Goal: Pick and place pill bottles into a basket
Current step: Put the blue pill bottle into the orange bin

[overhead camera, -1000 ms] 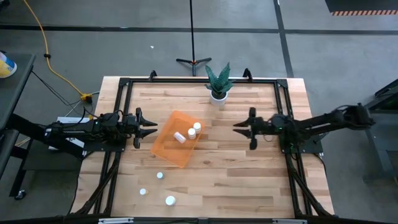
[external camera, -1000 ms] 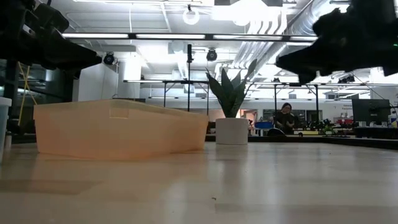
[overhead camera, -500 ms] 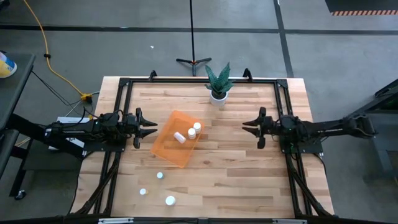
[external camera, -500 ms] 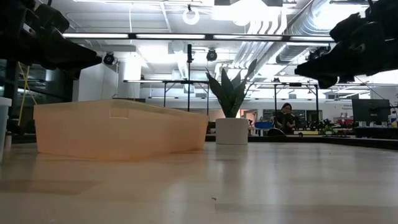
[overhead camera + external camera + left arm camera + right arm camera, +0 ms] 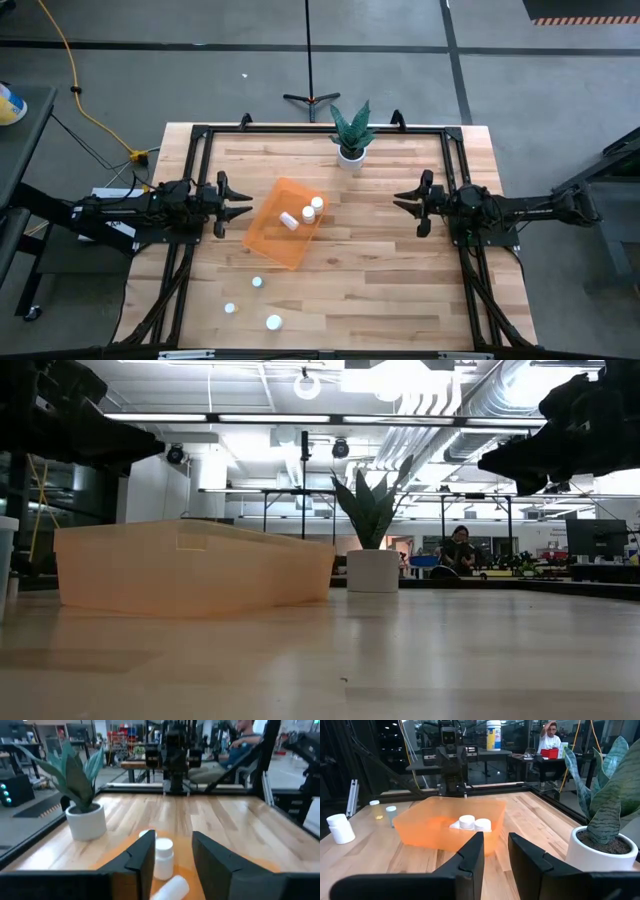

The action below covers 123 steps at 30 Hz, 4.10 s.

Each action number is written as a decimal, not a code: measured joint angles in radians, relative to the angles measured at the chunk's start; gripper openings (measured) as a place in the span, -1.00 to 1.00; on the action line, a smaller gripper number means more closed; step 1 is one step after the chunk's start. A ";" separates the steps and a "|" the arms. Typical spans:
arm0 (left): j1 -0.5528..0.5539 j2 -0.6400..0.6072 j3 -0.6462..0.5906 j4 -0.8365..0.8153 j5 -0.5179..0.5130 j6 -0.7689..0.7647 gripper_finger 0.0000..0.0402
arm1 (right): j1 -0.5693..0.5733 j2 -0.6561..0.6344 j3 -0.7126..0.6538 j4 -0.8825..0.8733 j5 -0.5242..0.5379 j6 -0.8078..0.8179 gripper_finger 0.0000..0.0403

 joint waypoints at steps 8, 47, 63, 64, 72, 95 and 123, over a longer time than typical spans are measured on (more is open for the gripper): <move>0.000 0.000 0.002 0.202 0.079 -0.054 0.36 | 0.000 0.000 0.000 0.000 0.054 0.000 -0.61; -0.500 0.760 0.523 -0.086 -0.020 -0.135 0.29 | 0.000 0.000 -0.001 0.015 0.081 -0.007 -0.59; -0.676 1.142 0.613 -0.109 -0.071 -0.341 0.29 | 0.000 0.001 -0.001 -0.022 0.070 -0.008 -0.59; -0.676 1.152 0.613 -0.113 -0.071 -0.361 0.29 | 0.000 0.001 -0.001 -0.022 0.067 -0.007 -0.59; -0.675 1.206 0.613 -0.210 -0.052 -0.521 0.29 | 0.000 0.000 -0.002 -0.022 0.065 -0.007 -0.59; -0.674 1.352 0.613 -0.267 -0.053 -0.672 0.29 | 0.000 0.001 -0.002 -0.022 0.065 -0.007 -0.59; -0.674 1.375 0.612 -0.256 -0.050 -0.735 0.14 | 0.000 0.001 -0.002 -0.022 0.065 -0.007 -0.59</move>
